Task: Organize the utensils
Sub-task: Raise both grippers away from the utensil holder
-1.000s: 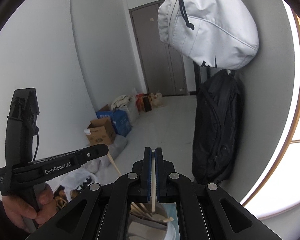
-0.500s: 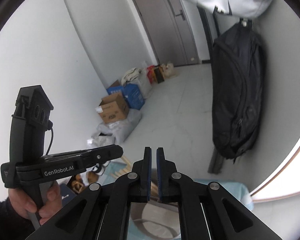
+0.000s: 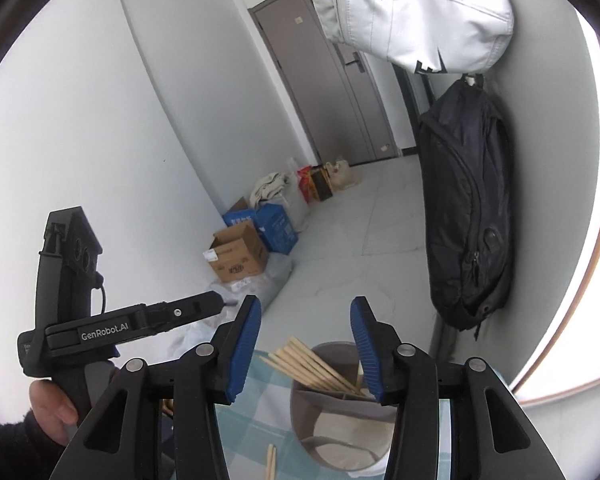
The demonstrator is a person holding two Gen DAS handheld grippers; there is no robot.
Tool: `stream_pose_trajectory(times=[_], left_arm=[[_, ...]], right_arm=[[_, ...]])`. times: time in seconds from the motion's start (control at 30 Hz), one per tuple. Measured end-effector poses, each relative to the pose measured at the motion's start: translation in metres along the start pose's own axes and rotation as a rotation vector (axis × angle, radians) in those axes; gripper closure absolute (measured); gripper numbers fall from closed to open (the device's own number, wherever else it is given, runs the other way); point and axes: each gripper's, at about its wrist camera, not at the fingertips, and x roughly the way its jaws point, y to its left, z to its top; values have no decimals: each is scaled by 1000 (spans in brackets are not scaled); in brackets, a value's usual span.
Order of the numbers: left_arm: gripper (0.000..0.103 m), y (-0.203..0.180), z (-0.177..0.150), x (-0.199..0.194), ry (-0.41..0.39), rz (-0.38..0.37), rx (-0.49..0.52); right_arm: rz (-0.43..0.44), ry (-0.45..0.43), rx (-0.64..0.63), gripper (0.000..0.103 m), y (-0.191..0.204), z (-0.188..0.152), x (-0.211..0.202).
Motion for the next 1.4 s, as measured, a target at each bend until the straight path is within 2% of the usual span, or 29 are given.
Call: stream_pose_trajectory(times=[0.1, 0.23, 0.47, 0.6, 0.73, 1.1, 1.17, 1.23, 1.4], left_arm=[[54, -1, -4, -11, -29, 19, 9], [37, -6, -9, -31, -79, 48, 28], [36, -12, -18, -61, -133, 71, 40], [27, -13, -28, -74, -161, 81, 52], [26, -13, -38, -85, -185, 100, 57], [24, -8, -69, -93, -219, 161, 86], [22, -5, -75, -92, -222, 173, 92], [14, -2, -82, -89, -230, 186, 87], [13, 6, -103, -78, -239, 229, 106]], right_arm=[[-3, -14, 12, 50, 4, -3, -10], [-6, -48, -2, 47, 16, -7, -24], [4, -92, -30, 42, 38, -15, -50], [6, -109, -42, 37, 49, -23, -62], [2, -128, -73, 33, 60, -34, -73], [-1, -156, -109, 26, 77, -75, -85], [-6, -152, -113, 25, 77, -84, -84], [-11, -140, -116, 23, 77, -93, -83], [-33, -96, -113, 20, 70, -118, -73]])
